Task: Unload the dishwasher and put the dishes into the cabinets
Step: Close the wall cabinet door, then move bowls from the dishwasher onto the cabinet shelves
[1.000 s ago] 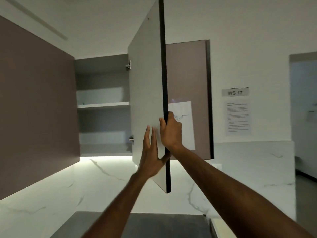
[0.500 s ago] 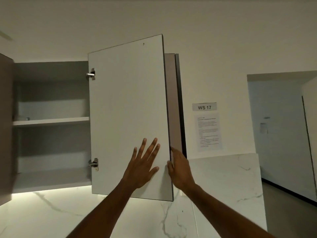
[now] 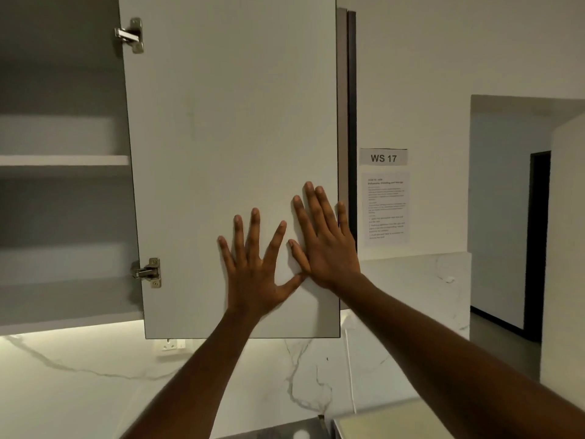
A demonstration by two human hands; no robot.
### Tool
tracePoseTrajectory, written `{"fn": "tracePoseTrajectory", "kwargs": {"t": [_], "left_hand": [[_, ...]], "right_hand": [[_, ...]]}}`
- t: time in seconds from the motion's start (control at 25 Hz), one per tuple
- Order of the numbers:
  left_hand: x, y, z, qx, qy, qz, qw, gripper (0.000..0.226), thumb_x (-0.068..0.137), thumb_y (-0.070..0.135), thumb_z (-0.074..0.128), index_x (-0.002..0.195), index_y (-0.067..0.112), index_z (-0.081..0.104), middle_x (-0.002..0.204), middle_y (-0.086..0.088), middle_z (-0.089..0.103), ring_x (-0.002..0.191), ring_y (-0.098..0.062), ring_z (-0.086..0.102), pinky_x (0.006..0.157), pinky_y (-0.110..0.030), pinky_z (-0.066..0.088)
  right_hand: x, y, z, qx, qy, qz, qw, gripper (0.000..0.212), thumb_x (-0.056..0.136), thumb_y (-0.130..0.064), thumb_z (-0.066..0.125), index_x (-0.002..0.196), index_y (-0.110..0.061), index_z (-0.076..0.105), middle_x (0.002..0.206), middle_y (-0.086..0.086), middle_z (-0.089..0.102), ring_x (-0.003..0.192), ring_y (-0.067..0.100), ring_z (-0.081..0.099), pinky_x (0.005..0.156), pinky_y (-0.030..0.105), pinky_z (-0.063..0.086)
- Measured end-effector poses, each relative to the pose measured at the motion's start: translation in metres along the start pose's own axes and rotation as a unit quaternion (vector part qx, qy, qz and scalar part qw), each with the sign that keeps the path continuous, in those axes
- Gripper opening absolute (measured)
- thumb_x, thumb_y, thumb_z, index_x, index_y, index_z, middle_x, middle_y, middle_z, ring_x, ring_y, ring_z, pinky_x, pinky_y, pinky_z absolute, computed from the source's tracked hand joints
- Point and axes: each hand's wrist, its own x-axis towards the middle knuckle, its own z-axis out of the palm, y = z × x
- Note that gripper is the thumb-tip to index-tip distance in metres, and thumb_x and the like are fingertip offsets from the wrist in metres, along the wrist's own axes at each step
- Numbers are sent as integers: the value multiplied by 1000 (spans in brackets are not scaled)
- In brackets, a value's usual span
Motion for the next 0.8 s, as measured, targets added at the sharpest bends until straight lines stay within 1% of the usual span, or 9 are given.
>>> {"fn": "tracePoseTrajectory", "kwargs": {"t": [0.12,0.24,0.4,0.48,0.6,0.72,0.8], "left_hand": [[-2,-5,-1,-17,6,8,1000,106,81,94,38,165,35,14,174,-13,-2,160,-40,-5,120,-73,11],[-8,-7,-13,-28,2,9,1000,103,84,92,37,166,35,13,174,-13,-3,160,-40,-5,121,-72,10],[-34,-18,-29,-37,-17,24,999,88,97,77,34,167,30,8,174,-11,-7,161,-35,-7,123,-67,13],[-51,-19,-36,-45,-27,9,999,82,102,70,32,167,28,5,175,-10,-7,161,-33,-6,124,-63,15],[-87,7,-48,-86,-43,-40,995,79,105,63,31,167,23,3,175,-10,-5,162,-30,-3,127,-57,18],[-132,47,-57,-142,-52,-73,986,78,107,56,35,167,16,6,175,-12,0,162,-29,1,129,-52,17],[-170,75,-62,-174,-60,-65,981,77,107,52,42,166,13,11,174,-13,3,162,-29,4,129,-52,17]], "right_hand": [[-1,-3,-3,0,0,1,1000,80,107,-57,33,168,-16,2,175,12,-12,162,30,-11,130,59,6],[-8,-8,-16,-8,-5,-4,1000,80,107,-57,33,168,-16,2,175,14,-11,162,31,-10,129,60,8],[-31,-12,-39,-20,-28,-66,997,80,107,-58,34,168,-16,6,175,18,-7,162,34,-7,128,62,6],[-43,-18,-48,-11,-32,-80,996,78,107,-56,36,168,-14,11,175,20,0,162,36,-1,128,61,7],[-78,-21,-63,25,-61,-98,993,73,108,-54,33,167,-13,18,174,21,9,162,38,6,128,60,10],[-139,-17,-72,46,-88,-140,985,69,110,-53,26,167,-15,22,174,18,13,162,37,9,127,60,11],[-189,-11,-75,67,-109,-144,981,68,109,-50,32,167,-16,22,174,17,13,162,38,8,127,61,10]]}}
